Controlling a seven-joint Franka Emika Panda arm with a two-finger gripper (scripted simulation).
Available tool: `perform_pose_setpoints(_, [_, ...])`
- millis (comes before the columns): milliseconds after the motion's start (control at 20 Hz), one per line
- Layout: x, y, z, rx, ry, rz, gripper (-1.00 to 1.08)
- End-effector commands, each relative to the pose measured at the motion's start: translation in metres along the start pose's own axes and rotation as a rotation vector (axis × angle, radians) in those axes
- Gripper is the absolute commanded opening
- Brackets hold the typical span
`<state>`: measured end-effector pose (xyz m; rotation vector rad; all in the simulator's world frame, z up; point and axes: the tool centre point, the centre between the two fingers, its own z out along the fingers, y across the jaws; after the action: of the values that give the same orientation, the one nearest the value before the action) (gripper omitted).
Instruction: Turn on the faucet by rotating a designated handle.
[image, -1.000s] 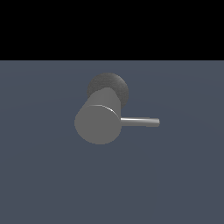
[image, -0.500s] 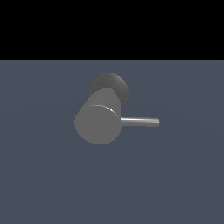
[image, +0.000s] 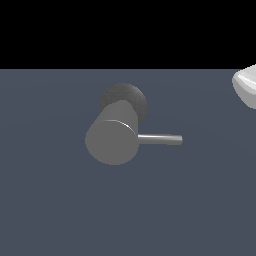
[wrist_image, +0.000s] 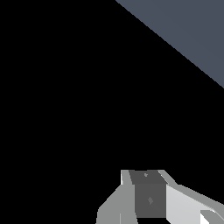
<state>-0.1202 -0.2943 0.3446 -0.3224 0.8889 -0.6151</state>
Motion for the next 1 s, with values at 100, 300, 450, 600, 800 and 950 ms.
perform_pose_setpoints(100, [0.034, 0.045, -0.027, 0.005, 0.137, 0.119, -1.0])
perform_pose_setpoints(300, [0.052, 0.079, -0.047, -0.002, 0.228, 0.199, -1.0])
perform_pose_setpoints(450, [0.06, 0.099, -0.059, -0.009, 0.279, 0.244, -1.0])
perform_pose_setpoints(600, [0.065, 0.115, -0.067, -0.016, 0.316, 0.281, -1.0])
perform_pose_setpoints(800, [0.077, 0.128, -0.084, -0.023, 0.372, 0.299, -1.0])
perform_pose_setpoints(950, [0.089, 0.138, -0.102, -0.031, 0.429, 0.311, -1.0])
